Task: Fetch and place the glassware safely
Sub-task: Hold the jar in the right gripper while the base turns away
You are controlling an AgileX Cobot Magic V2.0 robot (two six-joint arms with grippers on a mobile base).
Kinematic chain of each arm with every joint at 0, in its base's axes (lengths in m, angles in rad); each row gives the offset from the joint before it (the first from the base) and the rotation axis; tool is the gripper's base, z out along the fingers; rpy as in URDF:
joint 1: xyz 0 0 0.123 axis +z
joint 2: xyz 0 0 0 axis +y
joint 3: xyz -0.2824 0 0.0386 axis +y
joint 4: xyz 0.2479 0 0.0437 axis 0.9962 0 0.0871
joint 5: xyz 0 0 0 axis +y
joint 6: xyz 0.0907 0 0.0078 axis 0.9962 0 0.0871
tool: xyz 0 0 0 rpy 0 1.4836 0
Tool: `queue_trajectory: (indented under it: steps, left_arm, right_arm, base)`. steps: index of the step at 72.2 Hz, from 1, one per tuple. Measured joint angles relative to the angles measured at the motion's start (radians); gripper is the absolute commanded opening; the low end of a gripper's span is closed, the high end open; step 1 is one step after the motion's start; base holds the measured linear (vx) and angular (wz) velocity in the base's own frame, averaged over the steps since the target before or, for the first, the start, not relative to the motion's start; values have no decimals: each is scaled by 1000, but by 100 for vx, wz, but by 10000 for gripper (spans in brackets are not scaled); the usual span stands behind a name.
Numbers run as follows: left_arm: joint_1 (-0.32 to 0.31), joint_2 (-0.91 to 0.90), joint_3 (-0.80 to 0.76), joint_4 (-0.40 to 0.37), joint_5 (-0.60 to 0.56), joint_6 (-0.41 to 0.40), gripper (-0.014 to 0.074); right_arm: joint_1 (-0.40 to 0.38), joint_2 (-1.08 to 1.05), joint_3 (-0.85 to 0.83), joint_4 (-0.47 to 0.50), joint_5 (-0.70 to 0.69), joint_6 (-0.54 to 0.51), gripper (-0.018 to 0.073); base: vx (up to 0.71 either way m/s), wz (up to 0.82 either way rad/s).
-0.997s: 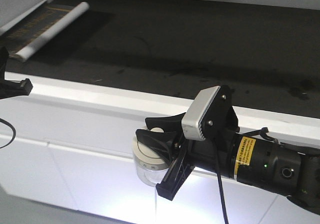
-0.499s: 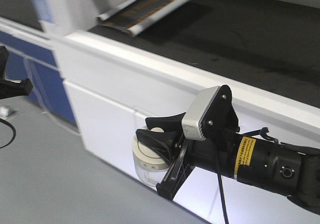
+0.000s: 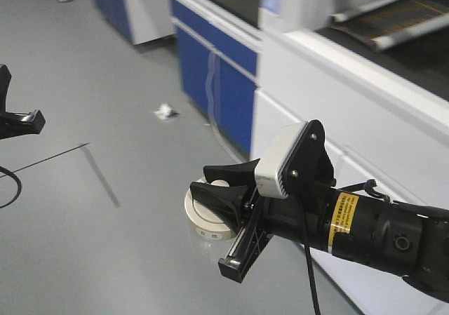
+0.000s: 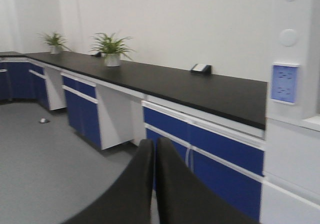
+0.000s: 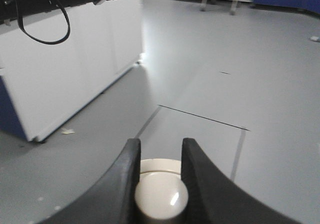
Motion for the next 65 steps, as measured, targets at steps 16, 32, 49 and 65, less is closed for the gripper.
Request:
queue_trajectory:
  steps: [16,32,49,65]
  left_arm:
    - [0,0,0,0,0,0,2]
    - [0,0,0,-3,0,0,1]
    - [0,0,0,-2,0,0,1]
    - [0,0,0,-2,0,0,1]
  right_arm:
    - [0,0,0,0,0,0,-3]
    - [0,0,0,0,-1,0,-3]
    - [0,0,0,0,-1,0,-3]
    - [0,0,0,0,-1,0,-3]
  base:
    - [-3,87]
    - [5,75]
    - [11,32]
    - [15,17]
